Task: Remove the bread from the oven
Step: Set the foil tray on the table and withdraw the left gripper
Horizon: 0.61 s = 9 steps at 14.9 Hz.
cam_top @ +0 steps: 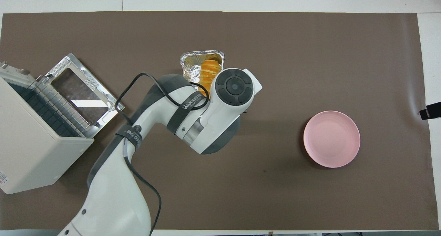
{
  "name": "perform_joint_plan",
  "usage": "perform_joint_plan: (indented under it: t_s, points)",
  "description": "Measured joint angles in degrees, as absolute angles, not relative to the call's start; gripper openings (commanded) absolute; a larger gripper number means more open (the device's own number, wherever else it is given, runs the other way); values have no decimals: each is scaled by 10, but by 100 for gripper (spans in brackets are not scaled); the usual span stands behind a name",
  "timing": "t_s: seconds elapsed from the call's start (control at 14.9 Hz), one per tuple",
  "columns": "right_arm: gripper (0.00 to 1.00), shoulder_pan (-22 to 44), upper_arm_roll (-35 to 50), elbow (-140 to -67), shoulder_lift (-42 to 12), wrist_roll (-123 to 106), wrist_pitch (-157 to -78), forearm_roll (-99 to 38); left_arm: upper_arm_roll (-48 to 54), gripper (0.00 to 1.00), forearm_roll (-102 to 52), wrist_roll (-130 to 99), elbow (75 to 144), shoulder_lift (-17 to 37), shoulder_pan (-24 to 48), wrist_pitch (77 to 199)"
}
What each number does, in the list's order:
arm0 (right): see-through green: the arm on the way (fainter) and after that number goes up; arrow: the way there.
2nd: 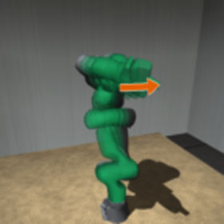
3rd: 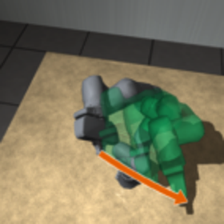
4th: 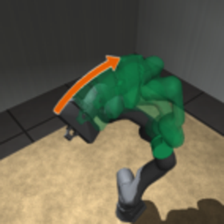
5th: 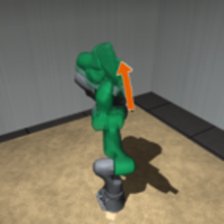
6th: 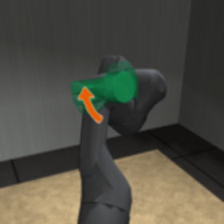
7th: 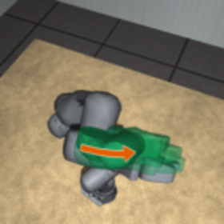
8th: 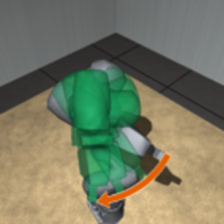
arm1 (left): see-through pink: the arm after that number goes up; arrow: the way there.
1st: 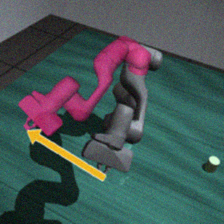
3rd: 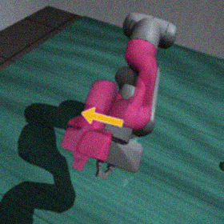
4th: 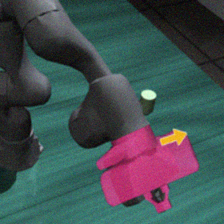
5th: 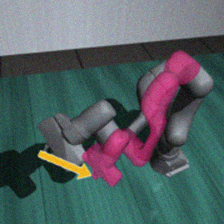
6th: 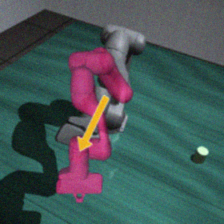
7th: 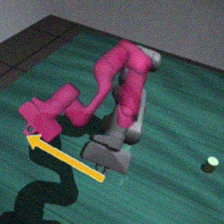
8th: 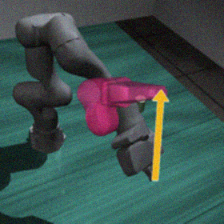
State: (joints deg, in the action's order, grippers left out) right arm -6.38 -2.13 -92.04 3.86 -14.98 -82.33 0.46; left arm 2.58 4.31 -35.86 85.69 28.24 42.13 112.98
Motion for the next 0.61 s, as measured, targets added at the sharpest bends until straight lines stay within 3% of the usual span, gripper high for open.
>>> perform_joint_plan:
  t_s: [0.2,0.27,0.34,0.4,0.47,0.61]
  points:
    - [100,-64,-22,-920,39,-150,-823,5,25,0,43,-359,853,311,427,1137]
    - [100,-64,-22,-920,39,-150,-823,5,24,12,43,-359,853,311,426,1139]
    - [100,-64,-22,-920,39,-150,-823,5,23,57,43,-359,853,311,426,1139]
    - [100,-64,-22,-920,39,-150,-823,5,22,86,43,-360,853,311,426,1139]
    - [100,-64,-22,-920,39,-150,-823,5,20,100,43,-361,853,311,426,1139]
    - [100,-64,-22,-920,39,-150,-817,5,16,100,43,-366,851,308,425,1139]
